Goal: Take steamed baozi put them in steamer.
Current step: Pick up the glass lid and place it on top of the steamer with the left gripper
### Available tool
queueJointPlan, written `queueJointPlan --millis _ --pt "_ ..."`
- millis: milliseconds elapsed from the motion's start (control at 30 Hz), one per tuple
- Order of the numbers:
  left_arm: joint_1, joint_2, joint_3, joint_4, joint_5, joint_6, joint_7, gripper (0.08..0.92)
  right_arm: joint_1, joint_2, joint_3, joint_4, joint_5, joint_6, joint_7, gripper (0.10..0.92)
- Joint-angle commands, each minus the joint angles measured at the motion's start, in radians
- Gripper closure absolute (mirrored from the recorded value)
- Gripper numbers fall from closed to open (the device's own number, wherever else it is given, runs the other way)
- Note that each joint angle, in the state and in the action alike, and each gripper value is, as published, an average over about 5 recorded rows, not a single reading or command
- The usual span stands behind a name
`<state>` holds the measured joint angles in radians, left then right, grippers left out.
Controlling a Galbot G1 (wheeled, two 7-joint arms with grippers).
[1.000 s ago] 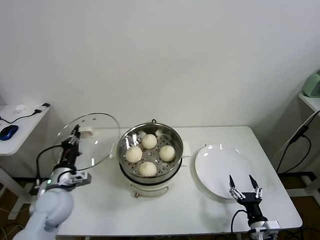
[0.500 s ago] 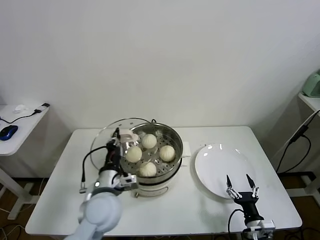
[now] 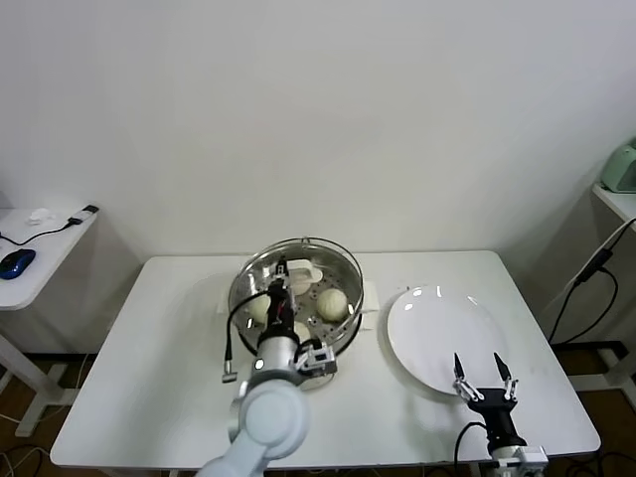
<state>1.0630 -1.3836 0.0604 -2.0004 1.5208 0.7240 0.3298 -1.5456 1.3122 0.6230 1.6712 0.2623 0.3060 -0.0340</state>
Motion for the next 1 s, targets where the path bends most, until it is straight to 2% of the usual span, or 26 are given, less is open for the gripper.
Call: queueJointPlan --millis 33,533,1000 --pt "-0.012 -0.072 0.071 0.024 0.075 0.032 0.039 0.861 0.0 0.006 0.0 -0.009 -0.005 0.024 0.009 0.203" --pt "-0.046 -0.083 0.051 0.147 0.087 0.023 0.002 0.861 0.0 0.013 0.003 -0.017 -0.006 0.053 0.018 0.202" --pt "-0.037 -0.045 0.008 0.194 0.109 -0.012 -0.033 0.861 -0.008 0.012 0.003 -0.025 -0.008 0.07 0.016 0.203"
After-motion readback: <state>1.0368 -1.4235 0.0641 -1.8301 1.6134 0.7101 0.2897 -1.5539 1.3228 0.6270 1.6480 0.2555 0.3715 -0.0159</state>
